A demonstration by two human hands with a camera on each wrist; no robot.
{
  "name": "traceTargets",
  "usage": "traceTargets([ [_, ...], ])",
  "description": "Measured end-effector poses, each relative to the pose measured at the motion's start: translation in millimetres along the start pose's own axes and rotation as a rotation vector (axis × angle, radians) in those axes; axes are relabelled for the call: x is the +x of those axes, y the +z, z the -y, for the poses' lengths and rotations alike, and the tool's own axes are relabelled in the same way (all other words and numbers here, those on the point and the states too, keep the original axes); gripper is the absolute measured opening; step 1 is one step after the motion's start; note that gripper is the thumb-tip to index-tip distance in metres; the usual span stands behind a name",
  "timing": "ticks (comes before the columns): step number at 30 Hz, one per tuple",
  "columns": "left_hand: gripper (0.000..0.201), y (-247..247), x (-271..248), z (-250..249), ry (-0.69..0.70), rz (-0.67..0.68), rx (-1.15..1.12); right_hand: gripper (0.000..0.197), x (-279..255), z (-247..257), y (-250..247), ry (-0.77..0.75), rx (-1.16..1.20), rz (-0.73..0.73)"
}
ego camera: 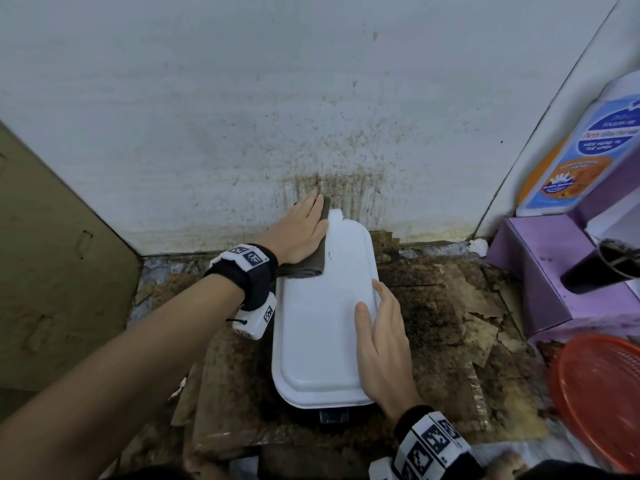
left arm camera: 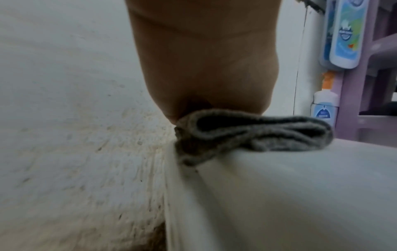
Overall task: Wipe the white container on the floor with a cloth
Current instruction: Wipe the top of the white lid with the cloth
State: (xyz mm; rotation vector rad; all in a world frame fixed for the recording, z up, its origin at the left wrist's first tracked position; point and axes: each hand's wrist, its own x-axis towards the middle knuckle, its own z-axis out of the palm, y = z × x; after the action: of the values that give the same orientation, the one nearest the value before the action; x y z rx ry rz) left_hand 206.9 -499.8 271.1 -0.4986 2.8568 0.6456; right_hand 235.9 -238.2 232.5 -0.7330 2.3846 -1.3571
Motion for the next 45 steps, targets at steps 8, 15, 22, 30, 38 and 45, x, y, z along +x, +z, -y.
traceTargets([
  [8,0.065,31,-63,-20,0.081,-0.023,0.080,0.061,0,-1,1,-0.006,0.006,-0.009],
  [15,0.065,45,-93,-22,0.166,-0.003,0.136,0.063,1,-2,2,-0.010,-0.003,-0.009],
  [22,0.066,8,-17,-9,-0.017,0.015,0.062,0.065,1,-2,0,-0.009,-0.008,0.013],
  [30,0.072,4,-23,4,-0.031,-0.019,-0.098,0.063,2,-4,1,-0.007,0.008,0.006],
  [38,0.077,29,-79,-2,-0.097,-0.125,-0.336,0.062,0,-3,1,-0.015,0.000,-0.002],
  [45,0.079,65,-144,-19,-0.108,-0.184,-0.435,0.061,0,-2,1,-0.014,-0.025,-0.004],
])
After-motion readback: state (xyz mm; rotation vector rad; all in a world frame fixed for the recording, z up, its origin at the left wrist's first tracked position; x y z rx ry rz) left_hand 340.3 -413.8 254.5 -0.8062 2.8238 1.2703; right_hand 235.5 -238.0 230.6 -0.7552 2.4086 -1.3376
